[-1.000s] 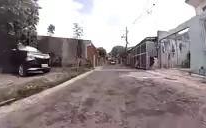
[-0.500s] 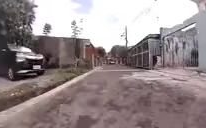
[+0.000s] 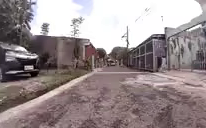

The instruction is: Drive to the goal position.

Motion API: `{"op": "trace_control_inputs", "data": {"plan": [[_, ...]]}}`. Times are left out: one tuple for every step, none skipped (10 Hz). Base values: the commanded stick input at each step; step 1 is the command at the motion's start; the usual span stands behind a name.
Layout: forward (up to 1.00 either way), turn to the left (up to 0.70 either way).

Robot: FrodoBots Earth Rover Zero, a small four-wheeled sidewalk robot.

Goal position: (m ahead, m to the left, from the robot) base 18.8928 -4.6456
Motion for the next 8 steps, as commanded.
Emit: {"op": "trace_control_inputs", "data": {"plan": [[1.0, 0.0], [1.0, 0.0], [1.0, 0.0], [1.0, 0.0], [1.0, 0.0], [1.0, 0.0], [1.0, 0.0], [1.0, 0.0]]}}
